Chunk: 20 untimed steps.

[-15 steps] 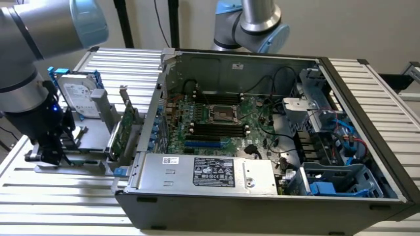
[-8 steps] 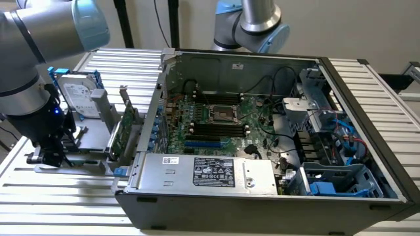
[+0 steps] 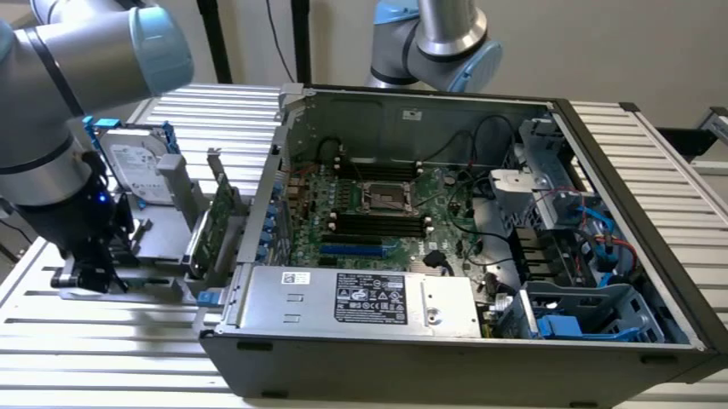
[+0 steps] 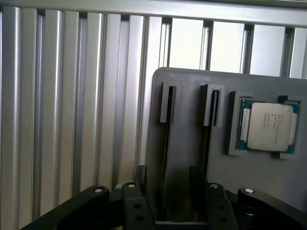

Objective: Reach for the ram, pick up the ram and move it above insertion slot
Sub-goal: 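Pick up the ram and move it above insertion slot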

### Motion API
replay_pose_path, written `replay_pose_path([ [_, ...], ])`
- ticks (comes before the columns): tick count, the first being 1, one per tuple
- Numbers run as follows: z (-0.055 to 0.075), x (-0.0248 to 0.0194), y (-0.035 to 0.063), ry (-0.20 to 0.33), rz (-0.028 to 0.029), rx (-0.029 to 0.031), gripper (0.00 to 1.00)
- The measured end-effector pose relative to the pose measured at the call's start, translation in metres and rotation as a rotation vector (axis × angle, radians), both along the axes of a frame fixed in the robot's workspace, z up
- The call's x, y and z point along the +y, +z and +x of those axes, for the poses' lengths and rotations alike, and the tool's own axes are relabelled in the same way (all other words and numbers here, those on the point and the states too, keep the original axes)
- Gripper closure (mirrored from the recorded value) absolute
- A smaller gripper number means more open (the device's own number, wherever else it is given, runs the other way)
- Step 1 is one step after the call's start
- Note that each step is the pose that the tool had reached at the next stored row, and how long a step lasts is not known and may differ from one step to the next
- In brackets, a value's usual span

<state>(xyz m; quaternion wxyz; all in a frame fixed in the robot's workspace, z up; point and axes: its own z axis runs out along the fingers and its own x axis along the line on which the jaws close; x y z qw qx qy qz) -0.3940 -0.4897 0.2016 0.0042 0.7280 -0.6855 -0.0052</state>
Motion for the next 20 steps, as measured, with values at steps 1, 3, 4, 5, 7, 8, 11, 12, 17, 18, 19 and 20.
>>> replay_pose_path([
  [1,0.0001,0.0,-0.0005,0.0,-0.0001,0.0004,0.52],
  [3,0.0002,0.0,-0.0012,0.0,-0.0002,0.0012,0.6],
  [4,0.0002,0.0,-0.0015,0.0,-0.0002,0.0016,0.6],
  [5,0.0003,0.0,-0.0018,0.0,-0.0001,0.0019,0.67],
  [7,0.0004,-0.0001,-0.0021,0.0,-0.0002,0.0029,0.73],
  [8,0.0004,-0.0001,-0.0022,0.0,-0.0001,0.0036,0.78],
  [11,0.0005,0.0,-0.0023,0.0,-0.0001,0.0052,0.85],
  [12,0.0005,0.0,-0.0023,0.0,0.0,0.0057,0.85],
  [17,0.0006,0.0,-0.0023,0.0,0.0,0.0062,0.87],
  [18,0.0006,0.0,-0.0022,0.0,0.0,0.0062,0.87],
  [19,0.0006,0.0,-0.0022,0.0,0.0001,0.0061,0.87],
  [20,0.0007,0.0,-0.002,0.0,0.0001,0.006,0.87],
])
